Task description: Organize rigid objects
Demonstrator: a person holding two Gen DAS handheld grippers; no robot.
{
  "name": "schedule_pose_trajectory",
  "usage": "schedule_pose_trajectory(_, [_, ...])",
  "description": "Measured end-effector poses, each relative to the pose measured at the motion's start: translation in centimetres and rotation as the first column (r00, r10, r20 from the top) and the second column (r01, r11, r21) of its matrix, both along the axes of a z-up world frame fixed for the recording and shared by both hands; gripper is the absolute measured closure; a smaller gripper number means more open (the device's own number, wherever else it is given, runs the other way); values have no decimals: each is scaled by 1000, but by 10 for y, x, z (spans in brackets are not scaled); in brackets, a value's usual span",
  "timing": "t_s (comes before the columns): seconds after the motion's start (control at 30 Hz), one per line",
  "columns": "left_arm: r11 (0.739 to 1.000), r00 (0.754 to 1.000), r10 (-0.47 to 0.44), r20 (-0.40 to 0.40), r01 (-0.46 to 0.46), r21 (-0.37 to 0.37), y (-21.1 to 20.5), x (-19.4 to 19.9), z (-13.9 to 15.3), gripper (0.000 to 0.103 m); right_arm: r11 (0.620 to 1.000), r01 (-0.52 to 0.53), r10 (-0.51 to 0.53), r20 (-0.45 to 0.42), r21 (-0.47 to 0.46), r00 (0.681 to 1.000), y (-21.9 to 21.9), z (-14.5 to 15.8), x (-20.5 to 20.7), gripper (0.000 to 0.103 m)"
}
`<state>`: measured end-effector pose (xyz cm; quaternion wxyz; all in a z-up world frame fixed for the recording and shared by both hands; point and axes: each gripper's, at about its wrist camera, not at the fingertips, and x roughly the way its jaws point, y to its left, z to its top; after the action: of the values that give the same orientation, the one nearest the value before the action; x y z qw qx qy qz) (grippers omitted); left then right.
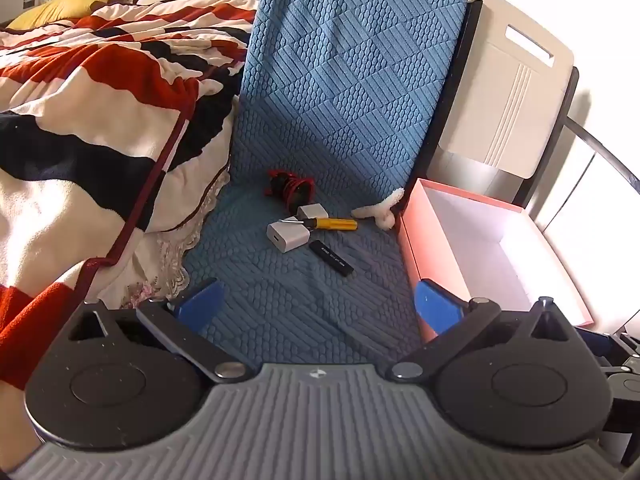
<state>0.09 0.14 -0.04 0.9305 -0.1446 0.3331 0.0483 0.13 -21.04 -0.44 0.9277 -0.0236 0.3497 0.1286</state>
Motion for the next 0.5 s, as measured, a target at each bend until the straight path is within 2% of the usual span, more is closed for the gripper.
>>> schedule_pose_trajectory(0.5, [1000,1000,-3,12,2,20,-2,-2,-1,0,1000,0,0,-9,4,1000,1,-4,1,0])
